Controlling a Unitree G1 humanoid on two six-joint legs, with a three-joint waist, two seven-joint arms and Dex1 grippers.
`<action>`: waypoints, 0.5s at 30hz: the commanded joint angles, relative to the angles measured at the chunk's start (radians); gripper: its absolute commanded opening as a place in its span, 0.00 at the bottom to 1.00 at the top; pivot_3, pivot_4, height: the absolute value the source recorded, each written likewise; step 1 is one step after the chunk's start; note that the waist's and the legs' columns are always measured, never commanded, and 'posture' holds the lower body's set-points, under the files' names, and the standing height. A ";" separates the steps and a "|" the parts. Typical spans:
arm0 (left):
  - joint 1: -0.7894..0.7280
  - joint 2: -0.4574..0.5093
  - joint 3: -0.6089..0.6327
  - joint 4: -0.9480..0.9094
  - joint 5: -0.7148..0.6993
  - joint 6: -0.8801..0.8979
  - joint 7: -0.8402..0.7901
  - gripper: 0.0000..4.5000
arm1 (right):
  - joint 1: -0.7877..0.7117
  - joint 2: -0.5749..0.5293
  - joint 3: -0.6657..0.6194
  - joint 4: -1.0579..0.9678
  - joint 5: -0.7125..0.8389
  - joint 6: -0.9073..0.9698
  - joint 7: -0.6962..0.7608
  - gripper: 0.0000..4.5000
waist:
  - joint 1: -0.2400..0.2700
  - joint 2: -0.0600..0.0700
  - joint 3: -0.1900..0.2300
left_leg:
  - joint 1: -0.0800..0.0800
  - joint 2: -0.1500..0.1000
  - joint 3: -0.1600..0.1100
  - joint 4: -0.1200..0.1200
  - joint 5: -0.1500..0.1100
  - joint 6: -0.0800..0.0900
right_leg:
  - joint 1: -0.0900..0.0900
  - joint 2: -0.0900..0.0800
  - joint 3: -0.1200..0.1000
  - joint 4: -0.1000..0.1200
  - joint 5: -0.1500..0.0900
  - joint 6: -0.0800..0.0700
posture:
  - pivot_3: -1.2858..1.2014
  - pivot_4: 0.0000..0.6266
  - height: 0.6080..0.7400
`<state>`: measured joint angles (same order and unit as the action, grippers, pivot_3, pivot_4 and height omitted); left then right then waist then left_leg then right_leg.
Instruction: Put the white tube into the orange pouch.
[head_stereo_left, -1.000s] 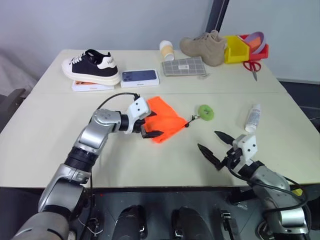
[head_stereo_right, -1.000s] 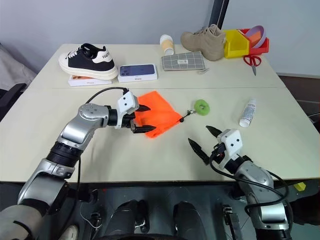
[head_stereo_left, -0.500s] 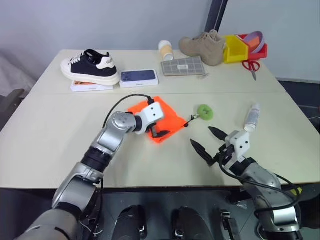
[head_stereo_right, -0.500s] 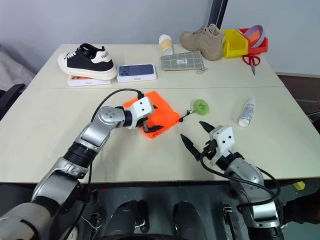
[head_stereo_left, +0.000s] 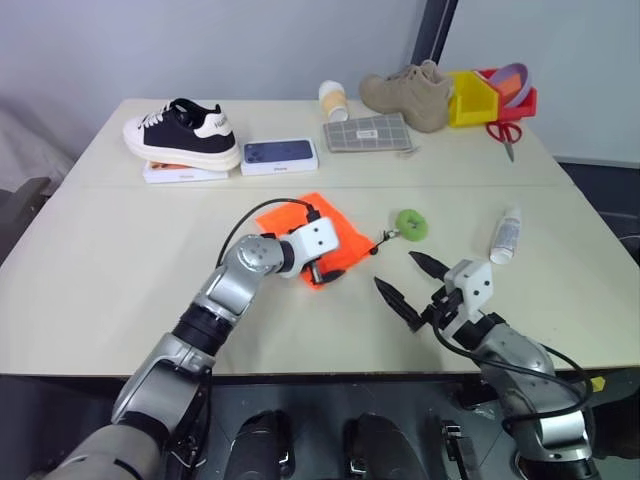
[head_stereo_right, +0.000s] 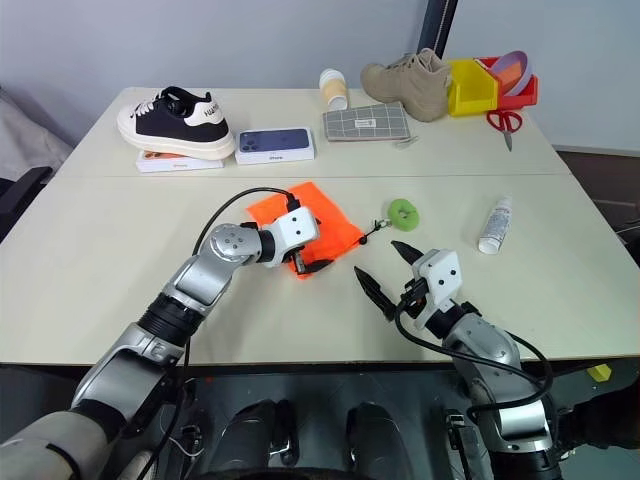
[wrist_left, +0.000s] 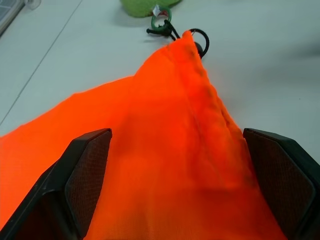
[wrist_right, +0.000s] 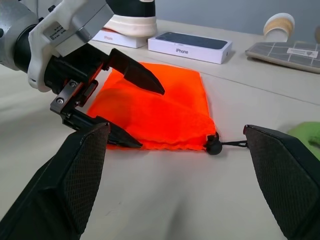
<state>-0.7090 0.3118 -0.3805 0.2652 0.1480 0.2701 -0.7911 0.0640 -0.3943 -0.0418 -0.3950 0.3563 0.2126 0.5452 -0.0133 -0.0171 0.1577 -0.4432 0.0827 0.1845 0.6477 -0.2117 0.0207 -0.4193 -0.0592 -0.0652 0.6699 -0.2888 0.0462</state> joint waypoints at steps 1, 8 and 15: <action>-0.015 -0.005 0.005 0.000 0.020 -0.005 0.029 1.00 | -0.008 0.004 -0.003 -0.028 0.003 -0.010 -0.002 0.99 | 0.000 0.000 0.000 | 0.000 0.000 0.000 0.000 0.000 0.000 | 0.000 0.000 0.000 0.000 0.000 0.000 | 0.52 0.24 1.00; -0.025 0.001 0.009 0.031 0.033 -0.015 0.043 1.00 | -0.005 0.005 -0.006 -0.030 0.004 -0.013 -0.004 0.99 | 0.000 0.000 0.000 | 0.000 0.000 0.000 0.000 0.000 0.000 | 0.000 0.000 0.000 0.000 0.000 0.000 | 0.52 0.24 1.00; -0.031 0.000 0.029 0.038 0.019 -0.008 0.050 1.00 | 0.004 0.012 0.000 -0.022 -0.002 -0.026 -0.003 0.99 | 0.000 0.000 0.000 | 0.000 0.000 0.000 0.000 0.000 0.000 | 0.000 0.000 0.000 0.000 0.000 0.000 | 0.52 0.24 1.00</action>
<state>-0.7172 0.3101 -0.3719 0.3098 0.1655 0.2678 -0.7534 0.0695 -0.3886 -0.0393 -0.3950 0.3554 0.2094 0.5423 -0.0133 -0.0171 0.1577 -0.4431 0.0827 0.1845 0.6479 -0.2117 0.0207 -0.4192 -0.0592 -0.0652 0.6702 -0.2886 0.0464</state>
